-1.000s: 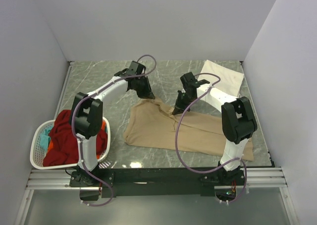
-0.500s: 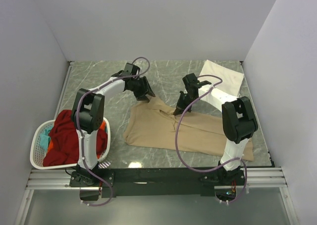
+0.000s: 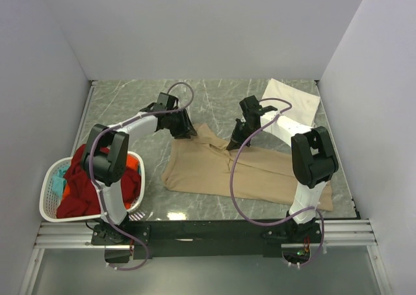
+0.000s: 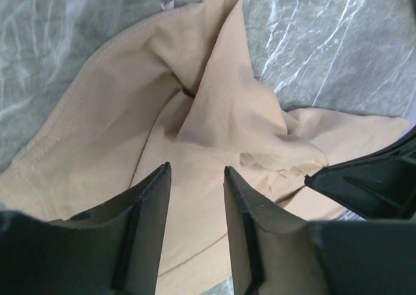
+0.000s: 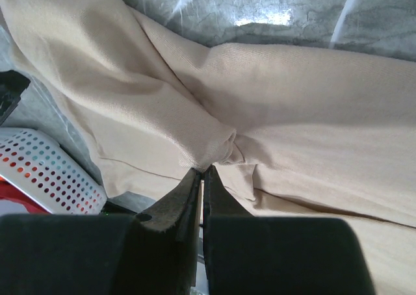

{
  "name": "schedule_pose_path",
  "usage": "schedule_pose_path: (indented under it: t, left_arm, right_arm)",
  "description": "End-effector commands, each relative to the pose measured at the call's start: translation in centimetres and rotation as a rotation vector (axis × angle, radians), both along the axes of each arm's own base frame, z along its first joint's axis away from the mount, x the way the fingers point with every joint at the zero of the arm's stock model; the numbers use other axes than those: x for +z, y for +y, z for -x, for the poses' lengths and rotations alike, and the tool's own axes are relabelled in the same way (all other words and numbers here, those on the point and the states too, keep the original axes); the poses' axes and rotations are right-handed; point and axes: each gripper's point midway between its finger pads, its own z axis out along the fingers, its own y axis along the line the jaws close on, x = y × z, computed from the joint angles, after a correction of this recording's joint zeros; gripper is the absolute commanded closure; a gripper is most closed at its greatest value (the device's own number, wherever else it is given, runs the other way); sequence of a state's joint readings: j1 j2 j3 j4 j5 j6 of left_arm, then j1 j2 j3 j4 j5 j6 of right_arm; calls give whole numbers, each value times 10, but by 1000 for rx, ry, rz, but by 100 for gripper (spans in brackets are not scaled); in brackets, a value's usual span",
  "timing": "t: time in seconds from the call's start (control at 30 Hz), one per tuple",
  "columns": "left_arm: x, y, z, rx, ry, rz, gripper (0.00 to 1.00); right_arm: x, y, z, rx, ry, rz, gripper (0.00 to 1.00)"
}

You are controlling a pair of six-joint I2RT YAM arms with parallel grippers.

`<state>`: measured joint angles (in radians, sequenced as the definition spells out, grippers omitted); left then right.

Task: Fold and stack the t-shirts
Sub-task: Fold the tshirt

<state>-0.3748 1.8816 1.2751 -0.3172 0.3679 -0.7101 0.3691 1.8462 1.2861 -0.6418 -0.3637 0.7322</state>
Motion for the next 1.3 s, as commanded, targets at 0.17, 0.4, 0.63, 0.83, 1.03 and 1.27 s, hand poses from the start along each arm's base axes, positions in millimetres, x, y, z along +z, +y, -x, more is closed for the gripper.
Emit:
schedule_pose_path:
  t: [0.17,0.4,0.63,0.83,1.03,1.27]
  left_arm:
    - [-6,-11,-21,-37,-47,-24,65]
    - [-13,-16,-18,-50,-25,-31,66]
    - [-15,-23,-16,-63,-14,-14,70]
    - [-20,-22,-13,-64,6,-17,76]
    - [-25,-18,-16,-55,1,-60,71]
    - [-28,-20,-21,-60,-20,-113,69]
  right_arm:
    - [5,1,-7,0,-16,-15,100]
    - [4,3,-12,7,-14,-13,100]
    - [3,4,-15,13,-8,-12,100]
    - [2,5,-14,15,-3,-12,100]
    - [2,5,-13,14,-3,-17,100]
    - [2,5,-13,11,-1,-20,100]
